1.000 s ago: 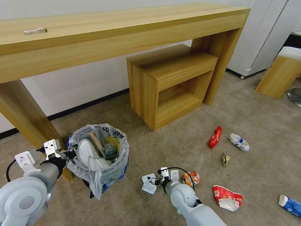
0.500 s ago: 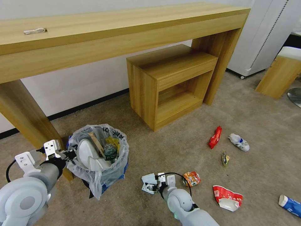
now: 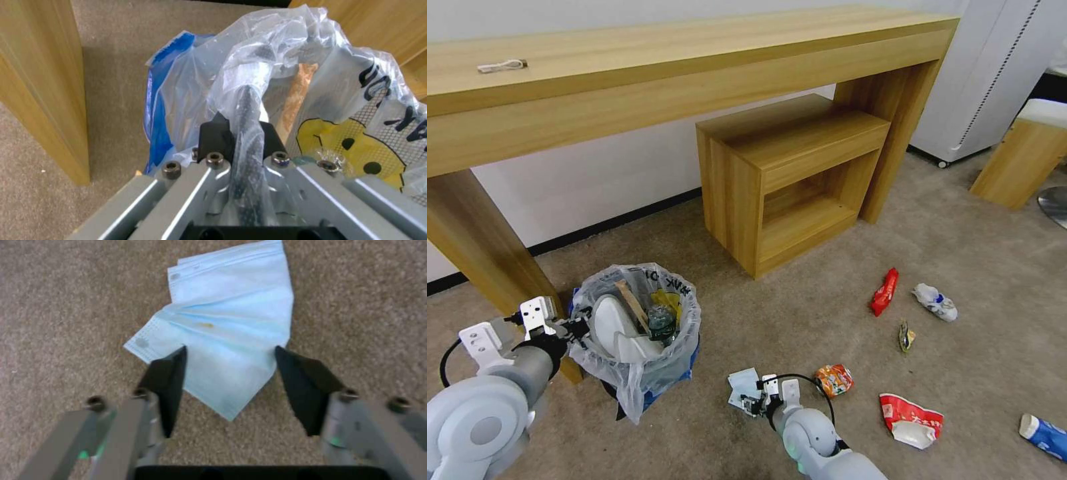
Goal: Pick up the trash bin and place the garbage on the floor into it.
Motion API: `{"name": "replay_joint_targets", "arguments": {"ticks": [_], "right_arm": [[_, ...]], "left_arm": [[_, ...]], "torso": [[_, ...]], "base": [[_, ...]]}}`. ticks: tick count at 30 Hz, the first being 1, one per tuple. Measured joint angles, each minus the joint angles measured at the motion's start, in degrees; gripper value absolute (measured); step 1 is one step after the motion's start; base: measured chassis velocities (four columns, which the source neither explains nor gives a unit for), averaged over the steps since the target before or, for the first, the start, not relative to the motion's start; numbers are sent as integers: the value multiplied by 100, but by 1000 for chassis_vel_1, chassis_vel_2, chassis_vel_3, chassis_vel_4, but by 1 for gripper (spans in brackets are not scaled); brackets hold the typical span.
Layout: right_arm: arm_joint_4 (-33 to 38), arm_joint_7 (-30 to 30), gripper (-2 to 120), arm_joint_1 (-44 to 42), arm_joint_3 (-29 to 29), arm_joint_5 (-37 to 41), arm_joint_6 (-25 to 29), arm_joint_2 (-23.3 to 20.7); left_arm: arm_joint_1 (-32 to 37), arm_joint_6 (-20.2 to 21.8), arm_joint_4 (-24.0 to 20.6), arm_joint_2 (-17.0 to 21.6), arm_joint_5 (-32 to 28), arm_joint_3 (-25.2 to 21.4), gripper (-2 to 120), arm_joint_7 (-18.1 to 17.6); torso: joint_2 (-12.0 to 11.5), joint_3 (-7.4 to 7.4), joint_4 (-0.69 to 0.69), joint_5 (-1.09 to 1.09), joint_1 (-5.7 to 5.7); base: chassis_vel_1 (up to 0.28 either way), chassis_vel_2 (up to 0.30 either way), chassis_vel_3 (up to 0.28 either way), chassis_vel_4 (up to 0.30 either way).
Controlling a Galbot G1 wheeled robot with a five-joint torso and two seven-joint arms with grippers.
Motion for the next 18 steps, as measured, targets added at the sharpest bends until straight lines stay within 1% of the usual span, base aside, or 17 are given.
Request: {"name": "replay_joint_targets", "arguments": {"ticks": [1,2,3,5,6,7,10,11,13,18], "right_arm": [[3,-12,46,-5,-2,-6,4,0],[6,-25,39,-11,-7,-11,7,-1],[6,-25,39,-11,-7,-11,7,-1],[8,-31,32,-15,-9,-13,12,0],[8,-32,26,-20,-9,-14,16,2],[8,-32,26,-20,-9,-14,16,2],[-1,-33,11,-39,-16,-14,23,6],[-1,-33,11,-39,-16,-14,23,6],[-13,-33,1,-59,-17,-26,32,8],[-18,-53,0,-80,16,-95,82,-4]], "left_arm": [[2,-1,0,1,0,0,2,1],[7,-2,0,3,0,-2,2,2],[7,-2,0,3,0,-2,2,2],[13,-2,-1,6,0,-6,2,3],[17,-4,-5,8,-1,-10,2,4],[17,-4,-5,8,-1,-10,2,4],[28,-6,-18,9,-2,-14,2,6],[28,-6,-18,9,-2,-14,2,6],[33,-8,-26,0,-2,-14,2,8],[34,-13,-31,-13,5,-3,2,13]], "torso": [[0,0,0,0,0],[0,0,0,0,0],[0,0,0,0,0],[0,0,0,0,0],[0,0,0,0,0],[0,0,0,0,0],[0,0,0,0,0],[0,0,0,0,0],[0,0,0,0,0],[0,0,0,0,0]], "base": [[0,0,0,0],[0,0,0,0],[0,0,0,0],[0,0,0,0],[0,0,0,0],[0,0,0,0],[0,0,0,0],[0,0,0,0],[0,0,0,0],[0,0,0,0]]}}
